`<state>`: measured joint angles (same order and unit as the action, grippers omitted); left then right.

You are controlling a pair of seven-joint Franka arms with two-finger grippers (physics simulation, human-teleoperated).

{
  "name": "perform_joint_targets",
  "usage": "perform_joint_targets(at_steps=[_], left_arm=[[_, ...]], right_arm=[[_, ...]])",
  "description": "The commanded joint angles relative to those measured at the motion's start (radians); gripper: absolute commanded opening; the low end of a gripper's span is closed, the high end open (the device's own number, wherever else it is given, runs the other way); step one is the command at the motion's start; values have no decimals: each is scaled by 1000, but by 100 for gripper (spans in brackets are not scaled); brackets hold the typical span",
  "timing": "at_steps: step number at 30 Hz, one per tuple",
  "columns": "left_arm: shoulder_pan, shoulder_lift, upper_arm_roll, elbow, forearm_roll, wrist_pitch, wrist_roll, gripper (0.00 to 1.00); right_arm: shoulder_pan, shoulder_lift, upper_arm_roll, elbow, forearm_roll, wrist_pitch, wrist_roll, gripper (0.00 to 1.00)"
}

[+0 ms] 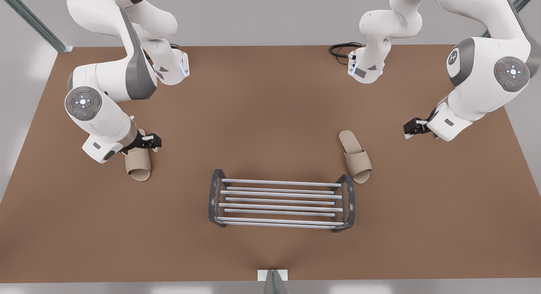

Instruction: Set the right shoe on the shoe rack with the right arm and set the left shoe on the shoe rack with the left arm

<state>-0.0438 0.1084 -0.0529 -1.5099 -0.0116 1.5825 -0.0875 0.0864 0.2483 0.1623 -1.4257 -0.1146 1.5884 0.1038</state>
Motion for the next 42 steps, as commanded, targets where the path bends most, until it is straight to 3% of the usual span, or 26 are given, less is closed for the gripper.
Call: perform_joint_targets(at_steps=[1, 4, 5, 7, 10, 13, 15, 17, 20, 23, 25, 33, 42], left_arm=[[-1, -1, -2, 0, 1, 34, -21, 100], [-4, 1, -21, 2, 2, 22, -23, 100], [-45, 5, -27, 22, 80, -45, -26, 100], [-254, 8, -27, 33, 281, -194, -147, 100], [-559, 105, -27, 31, 432, -349, -583, 100], [-763, 316, -25, 27, 637, -493, -890, 100], [-829, 335, -25, -116, 682, -481, -1009, 100], [-846, 318, -25, -346, 685, -218, -1426, 100], [-843, 321, -19, -452, 682, 223, -2250, 100], [-846, 323, -18, -483, 950, 398, -3310, 100], [-849, 318, -19, -516, 1004, 439, -3491, 100], [-843, 284, -18, -840, 1338, 527, -3493, 100], [-700, 281, 8, -921, 1648, 564, -3444, 100]], right_arm=[[6, 0, 0, 1, 0, 27, 47, 100], [-94, 48, 2, -48, 9, 38, -33, 100], [-111, 25, 2, -162, -4, 94, -41, 100], [-142, -164, 5, -472, -2, 275, -96, 100], [-186, -296, 6, -671, 4, 406, -200, 100], [-235, -294, 6, -757, -4, 605, -286, 100], [-283, -256, 6, -772, -4, 671, -349, 100], [-313, -254, 6, -820, -4, 743, -388, 100], [-358, -242, 6, -849, 0, 783, -432, 100], [-392, -242, 6, -849, 3, 785, -478, 100], [-395, -241, 6, -849, 4, 783, -489, 100], [-418, -146, 6, -865, 4, 872, -558, 100], [-444, -211, 8, -973, 7, 797, -587, 100]])
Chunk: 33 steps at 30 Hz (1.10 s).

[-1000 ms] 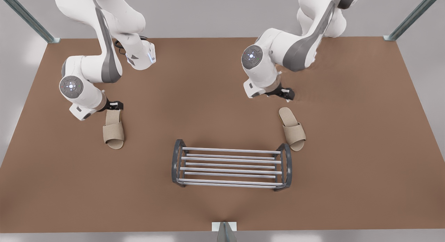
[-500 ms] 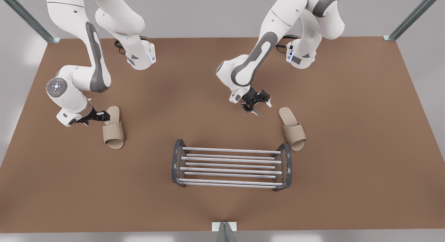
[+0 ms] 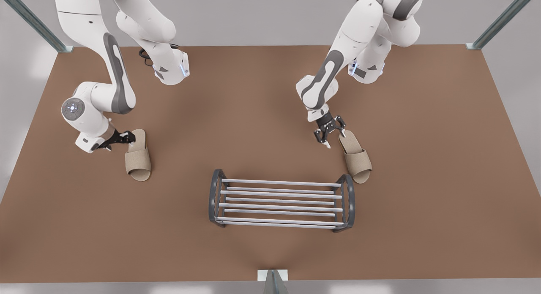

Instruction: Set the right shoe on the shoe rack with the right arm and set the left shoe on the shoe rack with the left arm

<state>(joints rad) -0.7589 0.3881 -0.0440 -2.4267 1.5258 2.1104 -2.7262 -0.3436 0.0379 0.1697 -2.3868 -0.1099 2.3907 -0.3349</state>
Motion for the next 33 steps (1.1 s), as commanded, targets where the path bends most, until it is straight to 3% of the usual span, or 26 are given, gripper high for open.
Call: perform_joint_targets(at_steps=[1, 14, 33], left_arm=[[16, 0, 13, -5, 114, 36, -773, 100], [16, -1, 98, -12, 231, -1, 20, 100], [21, 94, 131, 64, 304, -13, 39, 100]], right_arm=[[-14, 2, 1, -12, 3, -2, -147, 100], [-52, 180, -1, -34, -2, 297, -156, 100], [-109, 229, 1, -31, -4, 352, -207, 100]])
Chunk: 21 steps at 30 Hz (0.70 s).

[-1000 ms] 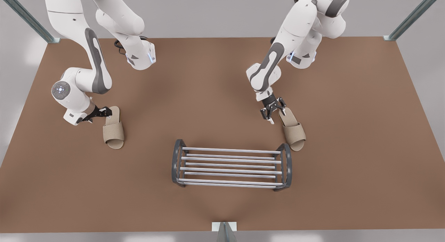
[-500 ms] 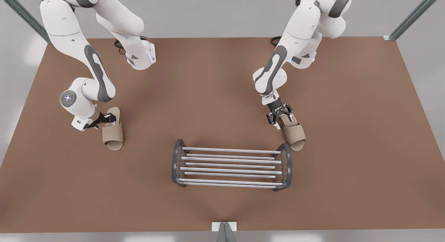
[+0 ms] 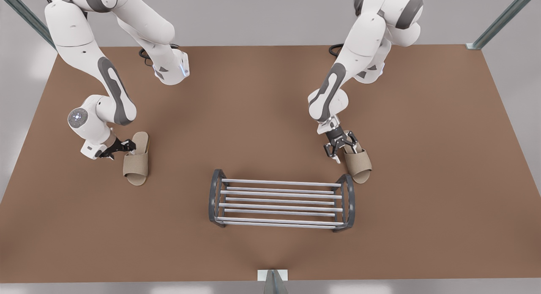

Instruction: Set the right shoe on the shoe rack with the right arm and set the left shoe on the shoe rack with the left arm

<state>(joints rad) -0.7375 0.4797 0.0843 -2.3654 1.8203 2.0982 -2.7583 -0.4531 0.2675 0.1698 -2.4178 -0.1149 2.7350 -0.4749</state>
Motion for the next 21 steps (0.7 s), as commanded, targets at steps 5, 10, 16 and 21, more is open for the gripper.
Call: perform_joint_targets(at_steps=[5, 10, 16, 21], left_arm=[[1, 22, 22, 9, 36, 2, 72, 100], [1, 45, 22, 9, 36, 3, 71, 100], [43, 56, 25, 26, 70, 8, 71, 100], [59, 60, 23, 40, 89, 9, 68, 92]], right_arm=[[14, 41, 1, 19, 1, 43, -64, 100], [16, 68, 1, 29, 1, 69, -62, 100], [14, 68, 1, 34, 1, 68, -64, 21], [16, 64, 8, 49, 1, 62, -61, 21]])
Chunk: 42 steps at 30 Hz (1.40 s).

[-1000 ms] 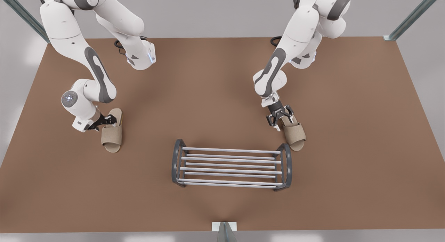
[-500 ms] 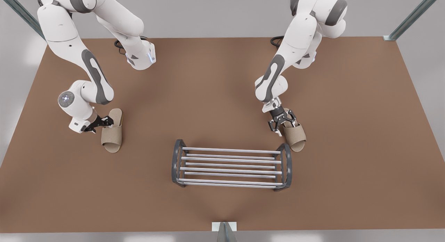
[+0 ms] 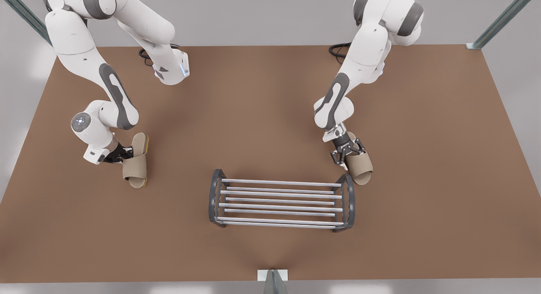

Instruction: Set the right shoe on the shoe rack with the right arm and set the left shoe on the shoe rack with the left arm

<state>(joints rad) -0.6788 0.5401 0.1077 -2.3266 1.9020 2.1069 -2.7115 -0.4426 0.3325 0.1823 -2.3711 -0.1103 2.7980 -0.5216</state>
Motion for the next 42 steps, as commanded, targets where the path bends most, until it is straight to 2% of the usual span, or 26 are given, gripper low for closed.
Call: perform_joint_targets(at_steps=[1, 3, 4, 5, 7, 10, 13, 15, 16, 17, 18, 19, 22, 24, 25, 26, 28, 29, 32, 38, 39, 40, 42], left_arm=[[1, -2, 0, 1, 6, 1, 21, 87], [-1, -11, 1, 1, 6, 1, 19, 74], [-1, -23, 1, 1, 6, 1, 19, 56], [-1, -34, 1, 1, 8, 1, 21, 45], [-2, -58, 1, 1, 8, 1, 42, 32], [-5, -81, 0, 0, 9, 1, 58, 21], [-5, -137, 0, -3, 8, 4, 47, 21], [-1, -273, 21, -11, -3, 44, 41, 21], [1, -357, 55, -28, -6, 79, 41, 21], [-1, -462, 121, -45, -11, 146, 42, 21], [-1, -503, 173, -53, -11, 171, 47, 21], [-1, -545, 216, -53, -11, 200, 67, 21], [-30, -696, 225, -45, -40, 217, 121, 21], [-162, -721, 221, 41, -141, 206, 156, 21], [-225, -683, 221, 119, -224, 205, 210, 21], [-272, -626, 219, 188, -258, 209, 222, 21], [-320, -539, 219, 309, -290, 266, 230, 21], [-329, -511, 219, 349, -313, 277, 243, 21], [-344, -396, 216, 477, -394, 278, 266, 21], [-332, -273, 219, 581, -495, 269, 266, 21], [-334, -264, 219, 586, -508, 268, 266, 21], [-343, -261, 216, 595, -509, 268, 266, 21], [-349, -239, 216, 599, -518, 274, 268, 21]], right_arm=[[-8, -9, 23, 4, -3, -5, -12, 21], [-11, -16, 48, 32, -2, -43, -11, 21], [-21, -46, 69, 44, 0, -45, -9, 21], [-24, -67, 85, 56, 1, -52, -8, 21], [-42, -81, 132, 148, 43, -135, -9, 21], [-42, -92, 167, 334, 106, -327, -9, 21], [-30, -92, 194, 507, 155, -549, -5, 21], [-27, -93, 272, 584, 162, -606, 81, 21], [-24, -93, 307, 615, 161, -641, 147, 21], [-21, -95, 388, 653, 150, -675, 273, 21], [1, -95, 419, 673, 138, -689, 356, 21], [47, -92, 421, 720, 109, -718, 431, 21], [252, -82, 418, 877, -52, -827, 779, 21], [357, -58, 408, 943, -115, -857, 972, 21], [426, -4, 405, 1023, -167, -917, 1051, 21], [478, 23, 393, 1063, -181, -923, 1192, 21], [800, 82, 93, 1199, -193, -986, 1279, 21], [867, 103, 31, 1230, -193, -999, 1319, 21], [886, 108, 9, 1231, -193, -997, 1379, 21], [890, 123, 2, 1240, -201, -994, 1436, 21], [936, 152, -35, 1274, -213, -996, 1506, 21], [1007, 169, -114, 1286, -212, -996, 1545, 21], [1091, 224, -191, 1348, -210, -997, 1583, 21]])
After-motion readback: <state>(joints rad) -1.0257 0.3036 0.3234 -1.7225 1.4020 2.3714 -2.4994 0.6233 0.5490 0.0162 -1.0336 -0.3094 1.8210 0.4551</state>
